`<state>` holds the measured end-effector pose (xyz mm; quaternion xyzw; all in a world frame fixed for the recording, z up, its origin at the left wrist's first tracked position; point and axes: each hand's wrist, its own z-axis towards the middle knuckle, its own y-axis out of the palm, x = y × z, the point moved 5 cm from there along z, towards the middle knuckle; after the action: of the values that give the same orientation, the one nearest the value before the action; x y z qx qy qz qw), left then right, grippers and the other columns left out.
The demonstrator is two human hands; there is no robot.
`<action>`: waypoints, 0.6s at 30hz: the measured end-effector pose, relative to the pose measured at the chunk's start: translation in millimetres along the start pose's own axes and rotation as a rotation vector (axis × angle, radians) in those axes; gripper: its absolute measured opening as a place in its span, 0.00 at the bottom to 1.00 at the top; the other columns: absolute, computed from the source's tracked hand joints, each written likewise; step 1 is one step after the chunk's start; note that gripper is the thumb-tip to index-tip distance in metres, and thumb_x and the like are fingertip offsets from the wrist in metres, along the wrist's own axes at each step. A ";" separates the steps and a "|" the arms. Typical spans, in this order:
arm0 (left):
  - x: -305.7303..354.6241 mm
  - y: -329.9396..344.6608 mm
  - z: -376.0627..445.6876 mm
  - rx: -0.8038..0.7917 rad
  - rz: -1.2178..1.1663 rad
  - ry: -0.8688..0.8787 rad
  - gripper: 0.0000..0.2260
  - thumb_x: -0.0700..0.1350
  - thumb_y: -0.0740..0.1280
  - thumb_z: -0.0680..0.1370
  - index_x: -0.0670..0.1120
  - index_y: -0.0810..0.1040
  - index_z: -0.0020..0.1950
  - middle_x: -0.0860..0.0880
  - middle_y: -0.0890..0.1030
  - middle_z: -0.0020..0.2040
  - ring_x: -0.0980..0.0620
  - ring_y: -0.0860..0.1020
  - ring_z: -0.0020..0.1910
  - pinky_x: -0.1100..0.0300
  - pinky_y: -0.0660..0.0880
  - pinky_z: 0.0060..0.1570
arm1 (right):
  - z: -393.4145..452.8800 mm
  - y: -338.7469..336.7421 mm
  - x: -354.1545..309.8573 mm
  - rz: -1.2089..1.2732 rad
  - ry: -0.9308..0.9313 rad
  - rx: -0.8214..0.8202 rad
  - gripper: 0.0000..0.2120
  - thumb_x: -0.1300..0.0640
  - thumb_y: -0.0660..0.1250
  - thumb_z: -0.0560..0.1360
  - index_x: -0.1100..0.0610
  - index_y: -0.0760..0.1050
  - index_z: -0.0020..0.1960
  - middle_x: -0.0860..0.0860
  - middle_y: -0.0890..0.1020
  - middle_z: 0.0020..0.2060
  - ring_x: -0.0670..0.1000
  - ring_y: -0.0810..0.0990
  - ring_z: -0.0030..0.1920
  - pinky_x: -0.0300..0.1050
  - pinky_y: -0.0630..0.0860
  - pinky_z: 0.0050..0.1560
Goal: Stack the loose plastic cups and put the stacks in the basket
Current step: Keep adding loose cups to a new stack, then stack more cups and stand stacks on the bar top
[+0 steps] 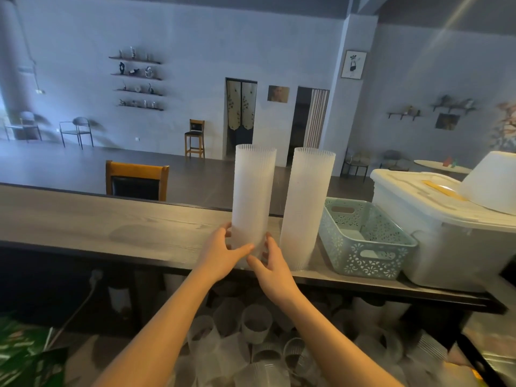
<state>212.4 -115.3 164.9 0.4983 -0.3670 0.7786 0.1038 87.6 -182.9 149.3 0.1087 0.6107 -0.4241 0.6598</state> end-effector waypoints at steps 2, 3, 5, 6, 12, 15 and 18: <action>-3.0 -1.9 -3.1 -0.014 -0.022 -0.014 0.36 0.54 0.75 0.72 0.51 0.63 0.75 0.50 0.74 0.68 0.50 0.77 0.61 0.48 0.79 0.58 | -4.3 -0.9 -3.6 0.003 -0.013 -0.013 0.29 0.50 0.64 0.81 0.49 0.55 0.78 0.44 0.67 0.68 0.42 0.68 0.65 0.41 0.67 0.67; -3.3 -3.8 -4.9 -0.024 -0.041 -0.014 0.35 0.53 0.75 0.72 0.51 0.63 0.75 0.51 0.74 0.68 0.50 0.77 0.62 0.47 0.78 0.59 | -6.7 -1.2 -4.4 0.001 -0.022 -0.011 0.28 0.50 0.64 0.81 0.49 0.56 0.77 0.43 0.67 0.67 0.41 0.69 0.64 0.39 0.67 0.64; -4.5 -9.5 -12.6 -0.031 -0.092 -0.011 0.35 0.52 0.75 0.72 0.52 0.63 0.75 0.51 0.73 0.69 0.51 0.77 0.61 0.48 0.78 0.59 | -13.1 -3.2 -2.5 -0.017 -0.030 0.031 0.27 0.51 0.64 0.81 0.50 0.58 0.77 0.44 0.68 0.69 0.42 0.71 0.64 0.36 0.69 0.63; -5.6 -13.8 -20.2 -0.021 -0.115 -0.002 0.34 0.52 0.74 0.73 0.52 0.63 0.75 0.53 0.73 0.68 0.52 0.77 0.60 0.52 0.78 0.58 | -18.1 -5.3 -1.6 -0.022 -0.030 0.065 0.27 0.52 0.64 0.81 0.51 0.59 0.77 0.45 0.69 0.68 0.42 0.72 0.63 0.34 0.70 0.62; -55.7 -40.5 -97.1 0.111 -0.193 -0.012 0.18 0.48 0.71 0.77 0.53 0.73 0.66 0.57 0.79 0.56 0.62 0.80 0.49 0.69 0.74 0.45 | -67.3 -11.7 14.7 -0.047 -0.126 0.210 0.14 0.54 0.65 0.80 0.48 0.71 0.65 0.46 0.79 0.49 0.40 0.78 0.49 0.31 0.75 0.46; -98.8 -48.7 -130.5 0.191 -0.212 -0.076 0.12 0.41 0.71 0.77 0.52 0.77 0.58 0.52 0.82 0.49 0.59 0.80 0.44 0.70 0.75 0.43 | -88.5 0.9 36.1 -0.094 -0.152 0.180 0.14 0.54 0.67 0.79 0.50 0.72 0.64 0.45 0.79 0.47 0.44 0.79 0.47 0.38 0.77 0.47; -133.9 -49.2 -158.6 0.235 -0.231 -0.157 0.10 0.37 0.70 0.77 0.49 0.78 0.56 0.50 0.82 0.45 0.58 0.79 0.41 0.73 0.73 0.40 | -97.4 22.2 58.9 -0.259 -0.161 0.027 0.21 0.48 0.69 0.77 0.51 0.71 0.68 0.44 0.77 0.53 0.43 0.78 0.52 0.39 0.77 0.52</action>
<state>191.9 54.1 36.7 0.6050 -0.2207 0.7578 0.1044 27.3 -129.9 65.6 0.0035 0.5590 -0.5212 0.6448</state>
